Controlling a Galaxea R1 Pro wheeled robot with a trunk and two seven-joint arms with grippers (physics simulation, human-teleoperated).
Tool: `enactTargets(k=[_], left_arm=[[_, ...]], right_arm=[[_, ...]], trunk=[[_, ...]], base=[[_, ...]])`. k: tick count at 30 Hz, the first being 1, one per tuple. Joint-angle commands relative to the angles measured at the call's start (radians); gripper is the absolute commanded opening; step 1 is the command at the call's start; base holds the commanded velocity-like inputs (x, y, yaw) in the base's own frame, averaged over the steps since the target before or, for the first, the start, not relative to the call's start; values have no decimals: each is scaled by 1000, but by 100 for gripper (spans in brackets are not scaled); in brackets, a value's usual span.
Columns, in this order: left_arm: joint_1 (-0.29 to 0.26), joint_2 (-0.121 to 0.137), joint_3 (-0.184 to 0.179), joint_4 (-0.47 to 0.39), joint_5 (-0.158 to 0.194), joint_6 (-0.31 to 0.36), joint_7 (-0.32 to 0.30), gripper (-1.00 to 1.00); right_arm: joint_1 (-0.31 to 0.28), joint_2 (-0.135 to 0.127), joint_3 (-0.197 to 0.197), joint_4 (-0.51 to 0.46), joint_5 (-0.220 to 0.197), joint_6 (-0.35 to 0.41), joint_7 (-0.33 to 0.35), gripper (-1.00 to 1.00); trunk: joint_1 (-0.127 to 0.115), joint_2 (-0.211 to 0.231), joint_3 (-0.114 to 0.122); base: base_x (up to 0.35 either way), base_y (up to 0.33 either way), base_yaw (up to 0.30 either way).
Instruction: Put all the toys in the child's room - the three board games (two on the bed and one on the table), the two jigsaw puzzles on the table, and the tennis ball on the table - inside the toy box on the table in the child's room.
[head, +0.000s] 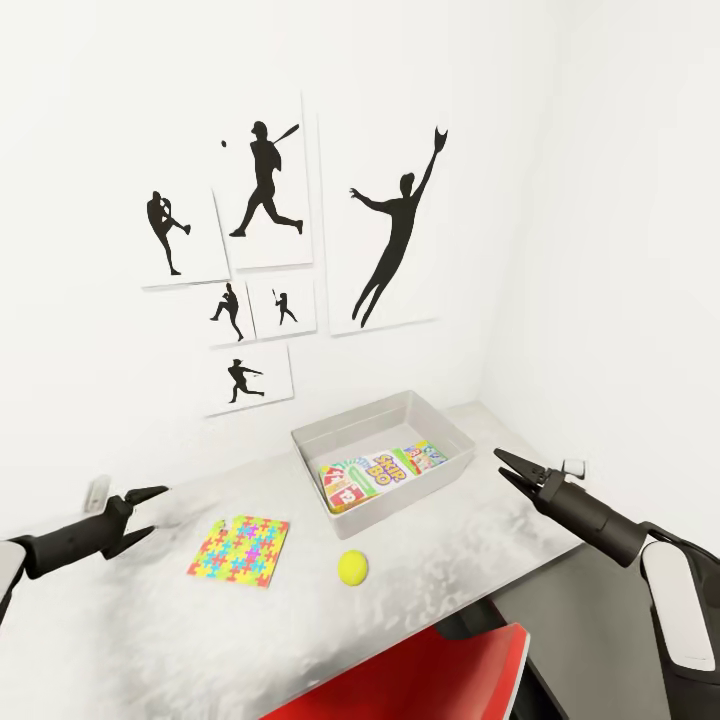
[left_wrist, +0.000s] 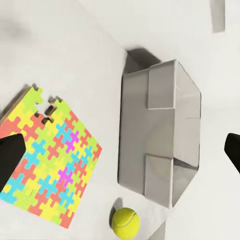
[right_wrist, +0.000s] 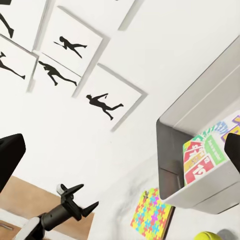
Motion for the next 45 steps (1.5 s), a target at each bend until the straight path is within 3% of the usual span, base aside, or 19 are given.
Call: enactTargets(k=[1,5,18,24,32,36,40,45], left_arm=[[-1,9,2,1,-8,5,-9,100],[1,22,0,-1,-9,5,-12,100],[1,24,-9,-12,-9,4,-17,100],[7,27,-56,-30,-12,0,-113,100],[23,29,-76,-53,-17,-7,-178,100],[46,29,-81,-82,-17,-8,-249,100],[62,30,-125,-138,-19,-8,-318,100],[67,33,-145,-163,-21,-6,-340,100]], right_arm=[[-1,1,-1,0,4,5,5,100],[-1,1,-1,-1,3,5,5,100],[-1,2,-1,-1,2,5,5,100],[-1,-1,-1,-1,-1,5,5,100],[-1,-2,-2,-1,-3,5,6,100],[-1,-3,-3,0,-5,5,6,100],[-1,-3,-3,0,-6,6,6,100],[-1,-3,-3,0,-6,6,7,100]], trunk=[[1,-2,-2],[1,-2,-2],[1,-2,-2],[1,-2,-2],[1,-2,-2],[1,-2,-2],[1,-2,-2],[1,-2,-2]], base=[[0,0,0],[0,0,0],[-49,49,0],[-17,19,0],[-2,2,0],[0,0,0],[0,0,0],[0,0,0]])
